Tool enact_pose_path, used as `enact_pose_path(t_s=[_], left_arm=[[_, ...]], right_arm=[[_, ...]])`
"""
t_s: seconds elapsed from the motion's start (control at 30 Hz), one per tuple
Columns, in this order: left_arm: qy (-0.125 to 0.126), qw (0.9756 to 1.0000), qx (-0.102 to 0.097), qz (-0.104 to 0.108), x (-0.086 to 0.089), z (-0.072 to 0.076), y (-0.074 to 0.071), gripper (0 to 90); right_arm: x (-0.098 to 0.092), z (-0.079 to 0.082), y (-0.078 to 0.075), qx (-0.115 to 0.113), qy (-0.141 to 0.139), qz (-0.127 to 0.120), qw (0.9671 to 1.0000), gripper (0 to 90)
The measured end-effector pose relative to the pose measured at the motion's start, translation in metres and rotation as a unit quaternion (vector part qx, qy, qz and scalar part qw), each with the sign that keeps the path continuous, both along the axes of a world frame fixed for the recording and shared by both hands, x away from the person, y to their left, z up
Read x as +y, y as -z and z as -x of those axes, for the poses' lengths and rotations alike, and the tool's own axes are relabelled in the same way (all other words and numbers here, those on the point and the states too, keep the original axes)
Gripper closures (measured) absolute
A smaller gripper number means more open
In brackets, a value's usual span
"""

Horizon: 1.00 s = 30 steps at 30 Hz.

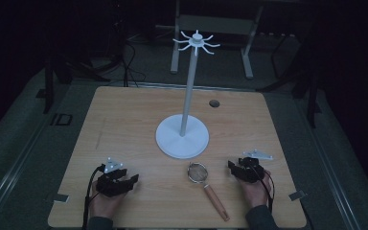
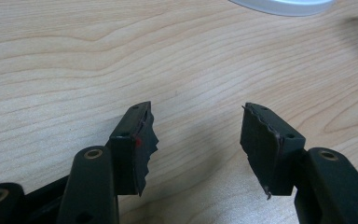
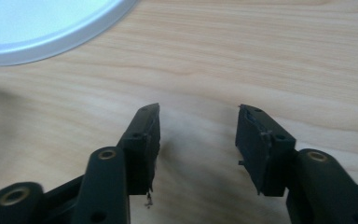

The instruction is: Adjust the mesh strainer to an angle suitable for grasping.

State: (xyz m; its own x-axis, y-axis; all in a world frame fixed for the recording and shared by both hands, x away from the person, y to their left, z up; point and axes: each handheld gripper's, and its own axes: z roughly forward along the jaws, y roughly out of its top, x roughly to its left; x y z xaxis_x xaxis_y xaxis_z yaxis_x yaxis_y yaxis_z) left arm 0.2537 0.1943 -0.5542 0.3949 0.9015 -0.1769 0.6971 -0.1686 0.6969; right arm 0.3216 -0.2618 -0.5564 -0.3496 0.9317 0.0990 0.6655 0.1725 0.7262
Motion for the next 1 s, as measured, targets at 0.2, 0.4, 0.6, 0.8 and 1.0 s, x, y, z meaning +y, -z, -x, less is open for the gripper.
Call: enact_pose_path(t_s=[0.2,0.4,0.6,0.8,1.0], left_arm=[[0.001,1.0000,-0.002,-0.001,0.000,0.001,0.000,44.4],[0.000,1.0000,-0.003,0.000,0.000,0.001,-0.001,44.4],[0.001,1.0000,-0.002,0.000,0.000,0.001,-0.001,44.4],[0.000,1.0000,-0.003,0.001,0.001,0.001,-0.001,44.4],[0.001,1.0000,-0.003,0.001,0.000,0.001,-0.001,44.4]], right_arm=[[0.010,0.014,-0.010,-0.003,-0.046,-0.024,0.9987,55.8],[0.027,0.031,-0.020,-0.012,-0.096,-0.045,0.9943,56.9],[0.042,0.041,-0.025,-0.008,-0.139,-0.051,0.9889,58.9],[0.057,0.048,-0.022,0.013,-0.184,-0.051,0.9815,59.8],[0.067,0.051,-0.013,0.041,-0.205,-0.038,0.9771,62.6]])
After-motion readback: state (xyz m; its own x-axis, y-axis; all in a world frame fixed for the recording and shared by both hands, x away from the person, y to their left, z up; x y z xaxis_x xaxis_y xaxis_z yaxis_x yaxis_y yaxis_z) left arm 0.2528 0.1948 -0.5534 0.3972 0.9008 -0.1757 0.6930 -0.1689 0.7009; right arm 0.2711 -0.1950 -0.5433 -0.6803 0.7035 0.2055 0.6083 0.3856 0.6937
